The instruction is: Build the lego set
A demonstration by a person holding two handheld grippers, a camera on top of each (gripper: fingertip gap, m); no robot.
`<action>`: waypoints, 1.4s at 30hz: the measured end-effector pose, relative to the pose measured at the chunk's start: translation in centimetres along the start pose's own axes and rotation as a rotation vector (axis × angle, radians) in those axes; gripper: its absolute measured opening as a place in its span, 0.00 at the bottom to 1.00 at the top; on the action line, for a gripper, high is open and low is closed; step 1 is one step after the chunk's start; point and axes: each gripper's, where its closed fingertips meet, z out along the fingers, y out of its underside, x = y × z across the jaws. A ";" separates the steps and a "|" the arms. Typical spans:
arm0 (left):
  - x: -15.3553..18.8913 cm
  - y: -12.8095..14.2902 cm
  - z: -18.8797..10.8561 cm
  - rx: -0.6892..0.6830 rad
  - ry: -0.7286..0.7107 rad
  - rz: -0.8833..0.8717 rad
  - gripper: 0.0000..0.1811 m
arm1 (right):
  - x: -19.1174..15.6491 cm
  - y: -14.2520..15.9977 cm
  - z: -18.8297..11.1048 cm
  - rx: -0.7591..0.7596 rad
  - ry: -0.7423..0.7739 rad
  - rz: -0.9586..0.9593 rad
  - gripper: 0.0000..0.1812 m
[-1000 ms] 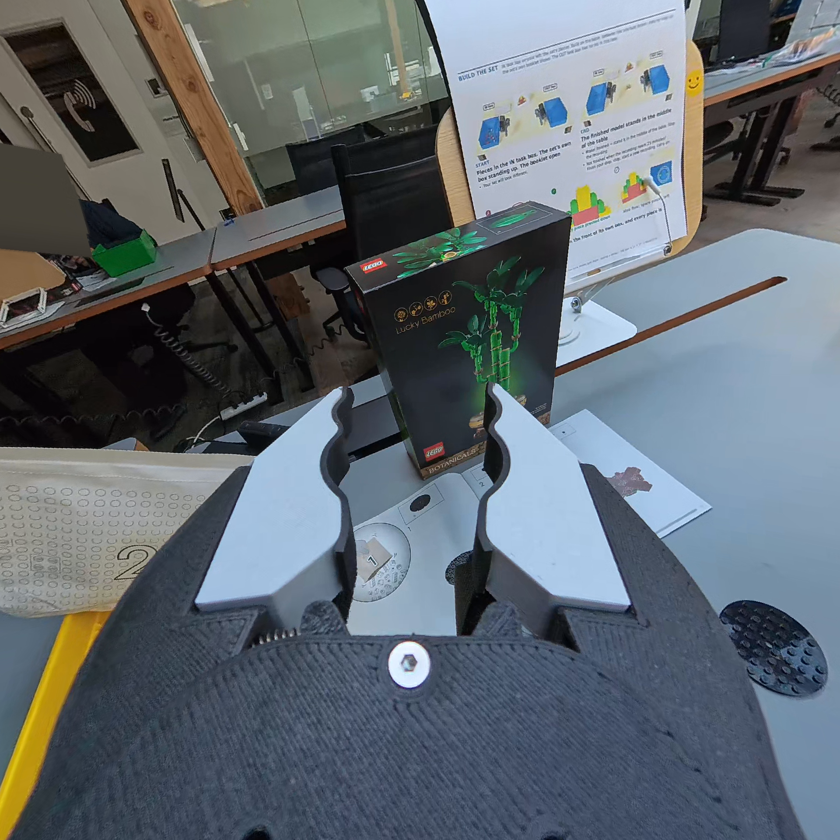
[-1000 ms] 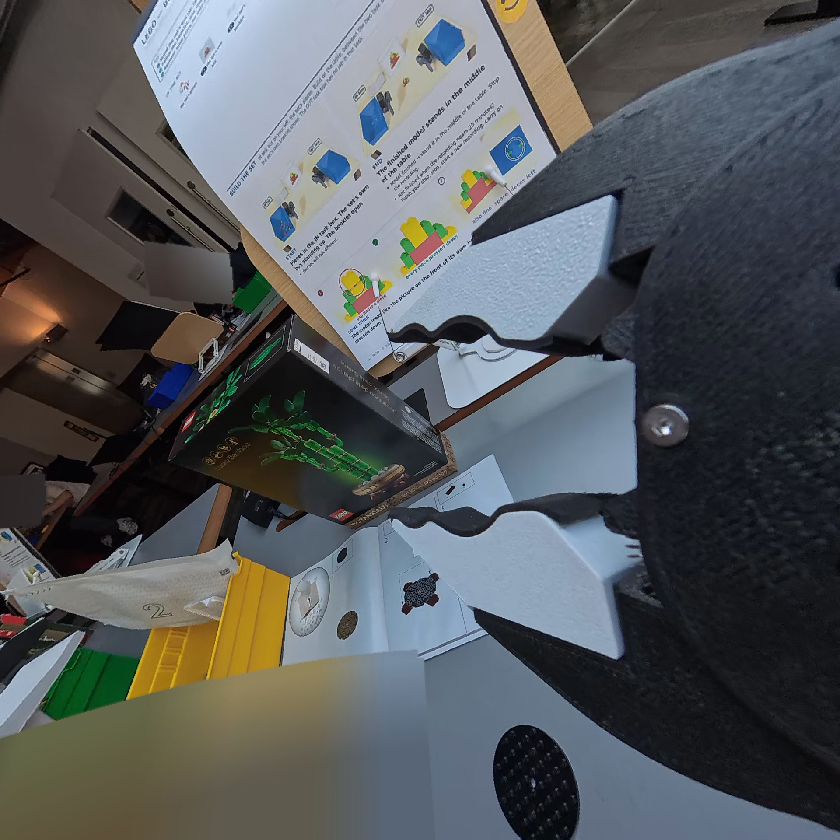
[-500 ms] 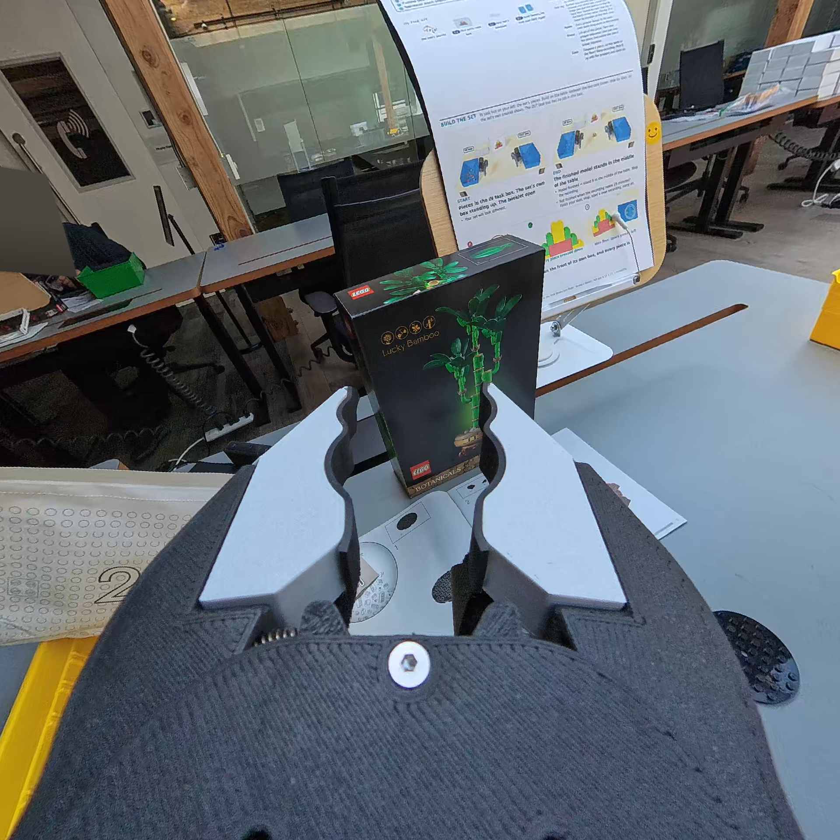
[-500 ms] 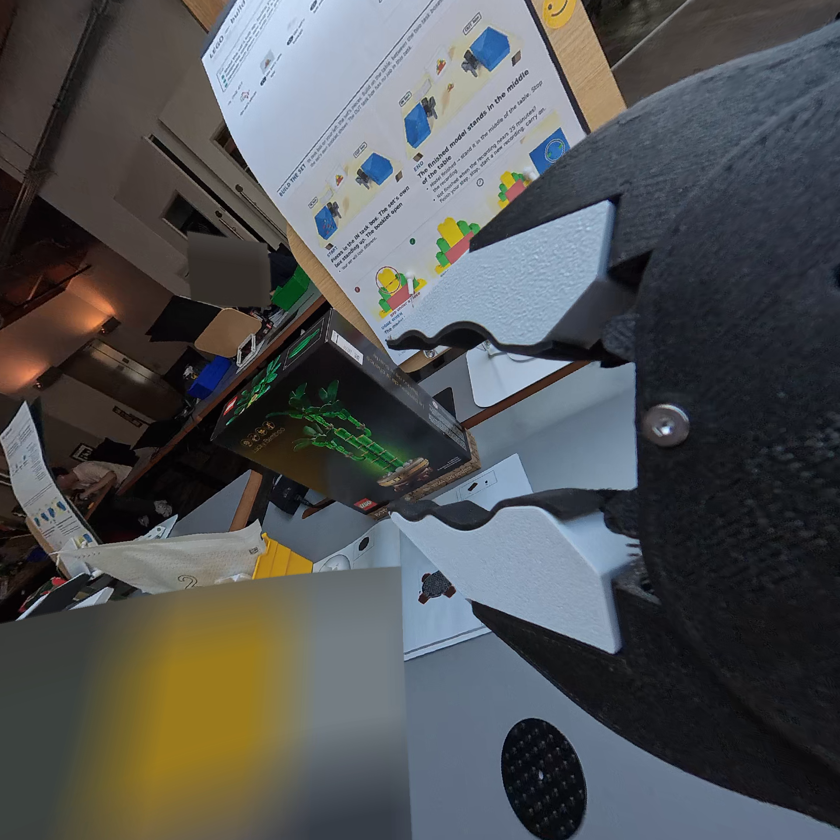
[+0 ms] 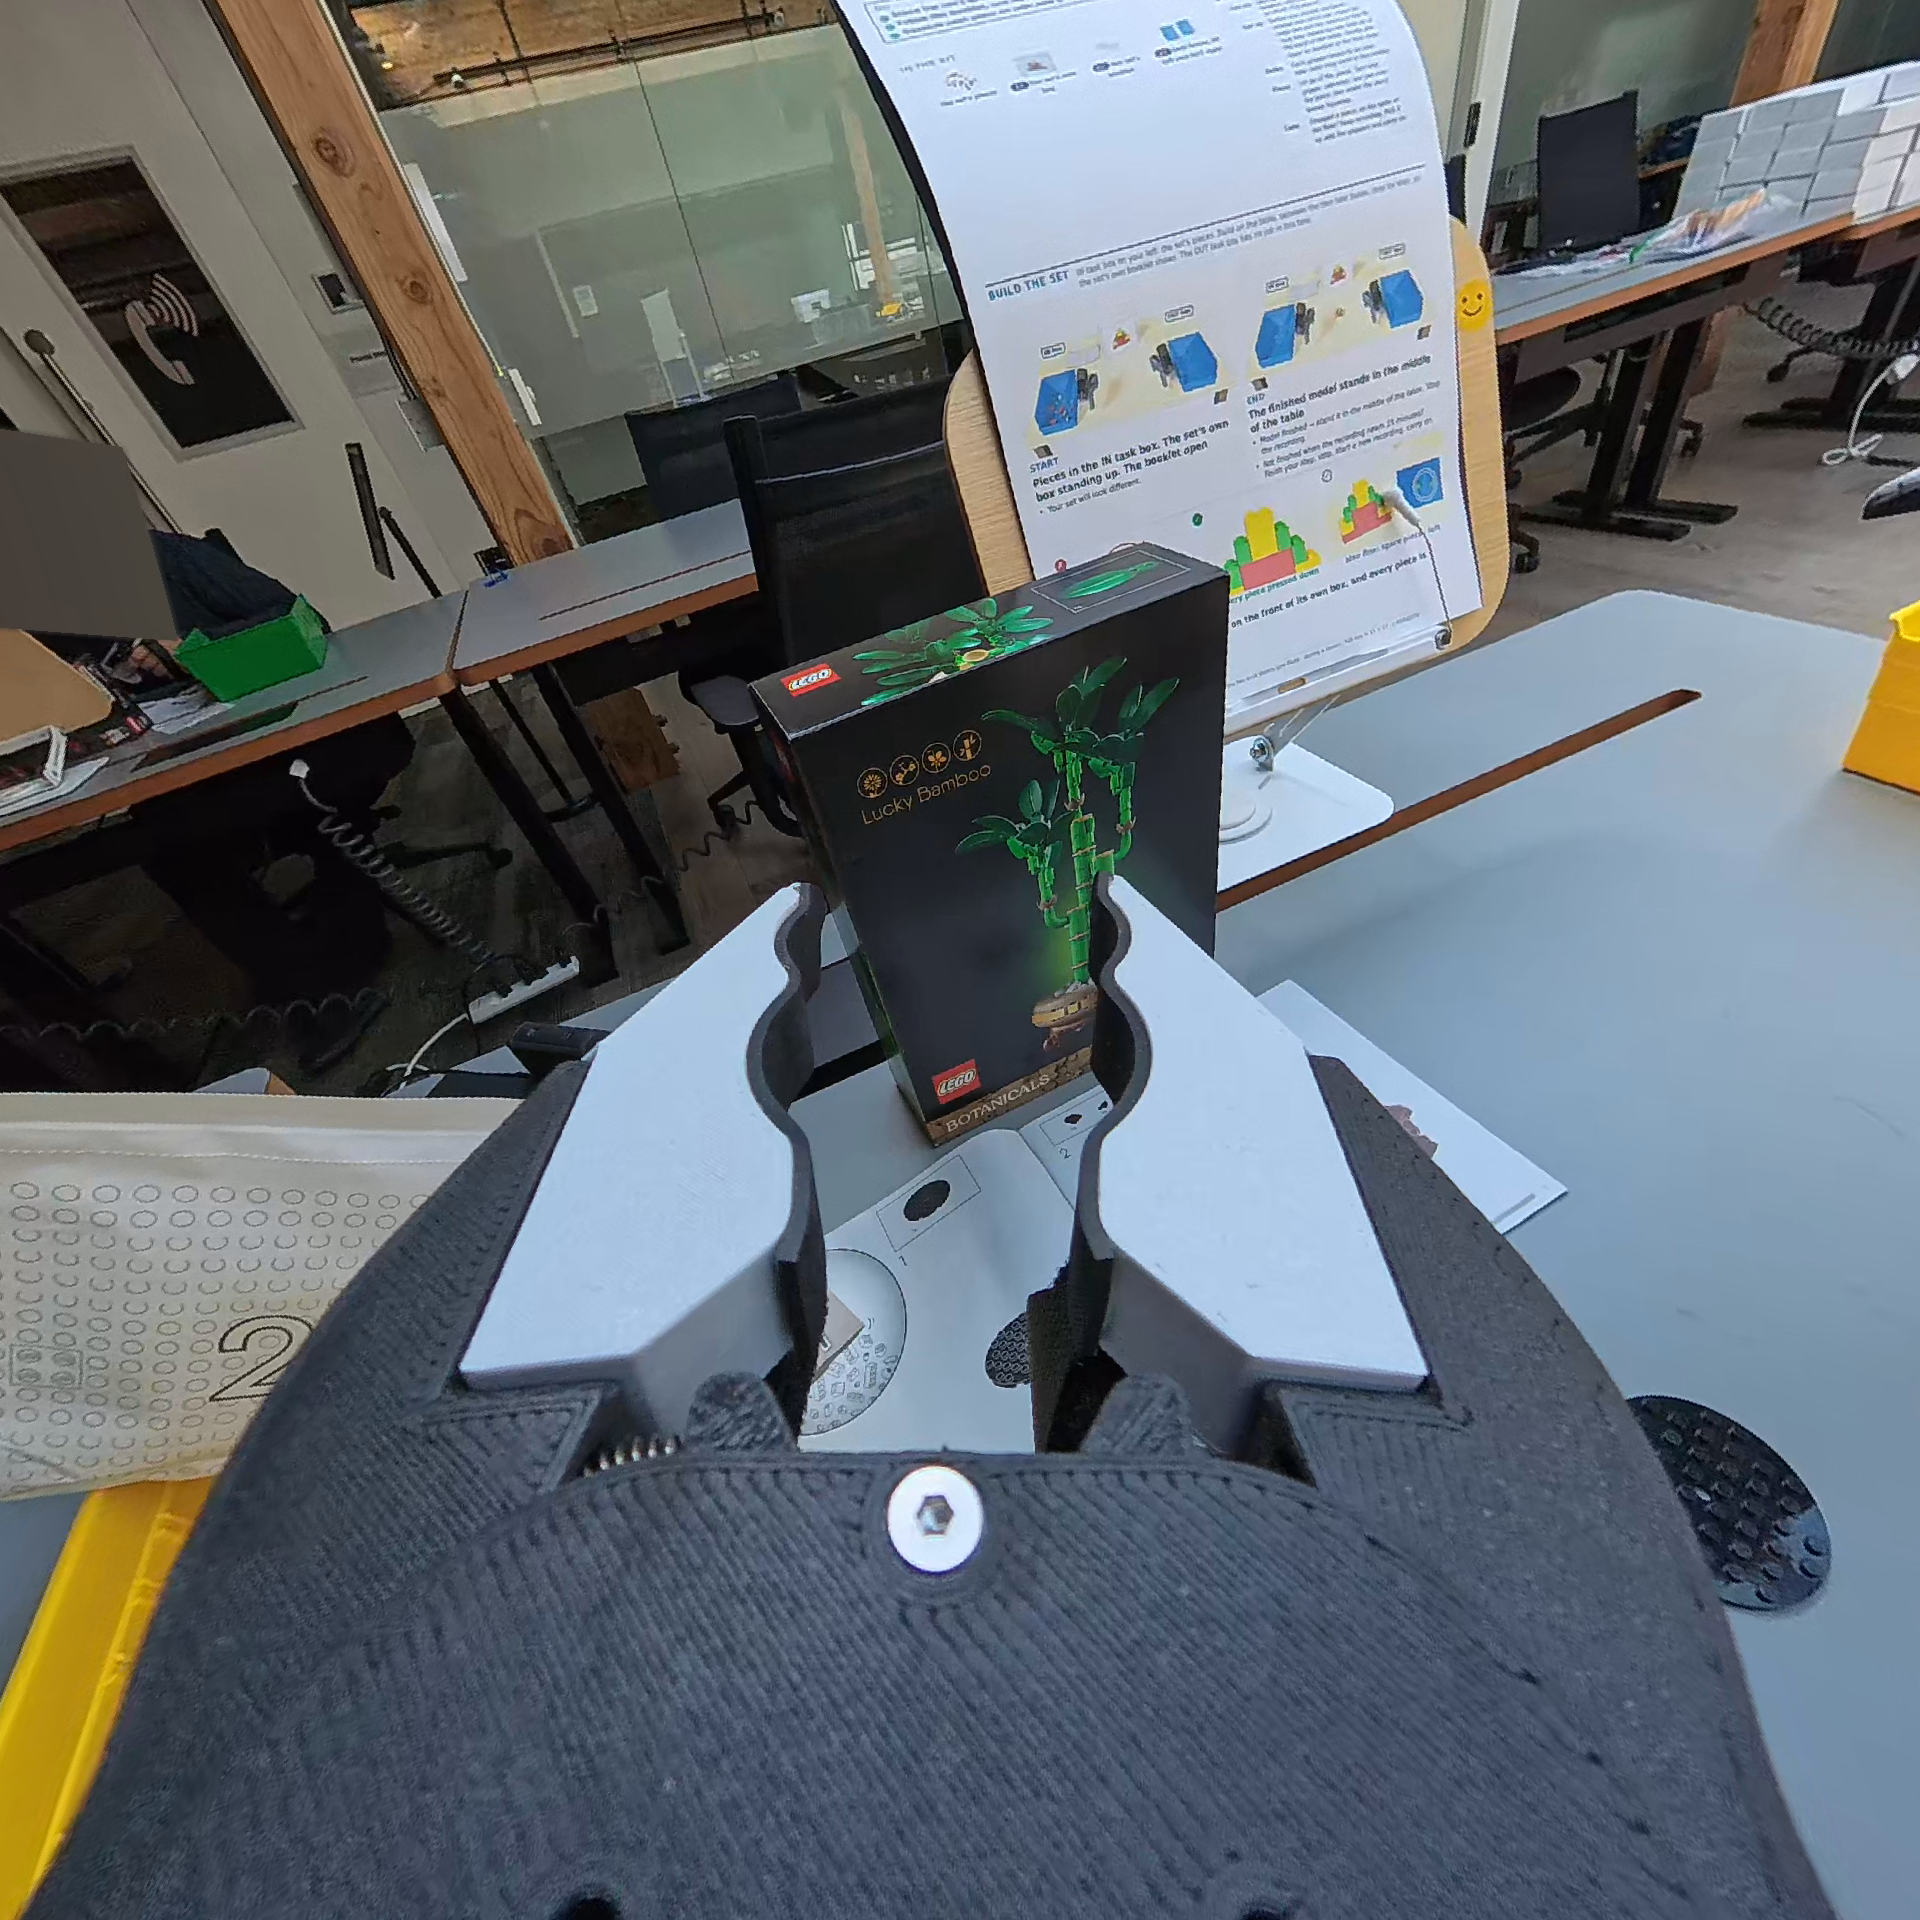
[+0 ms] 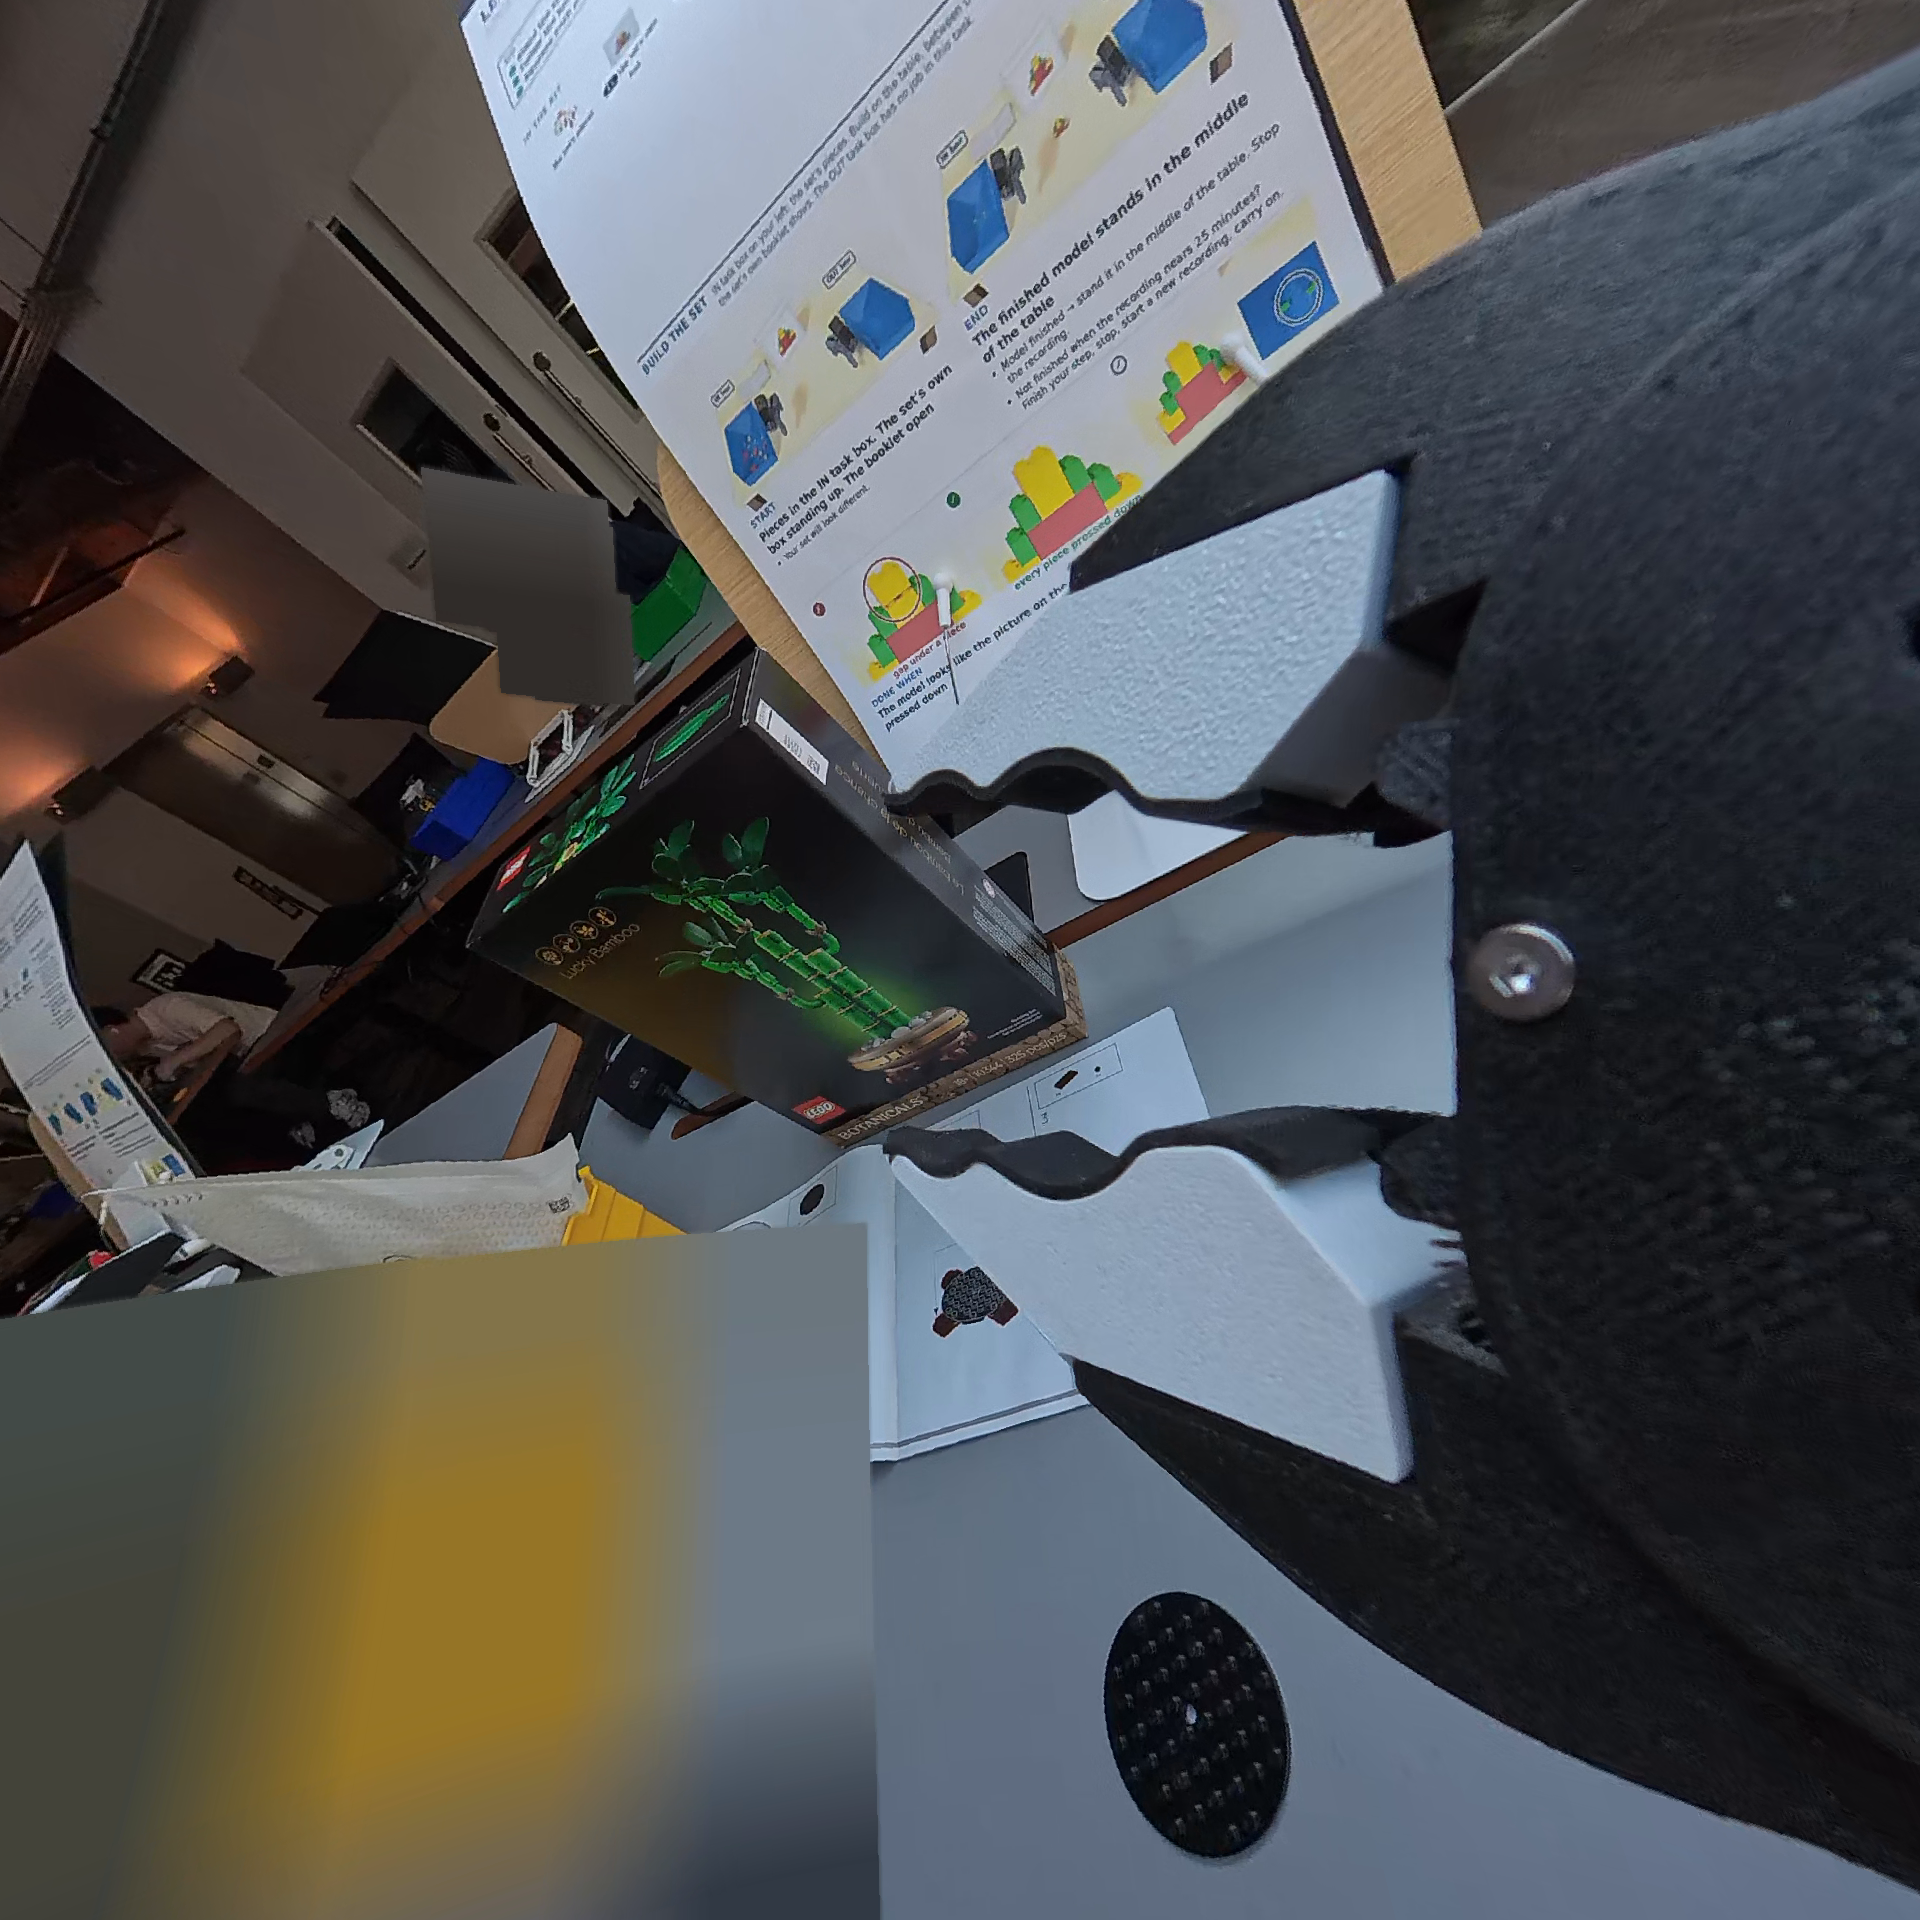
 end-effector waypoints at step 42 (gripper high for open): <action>1.9 0.5 1.3 -0.033 0.035 0.057 0.28 | -0.6 0.5 0.8 -0.022 0.015 -0.170 0.28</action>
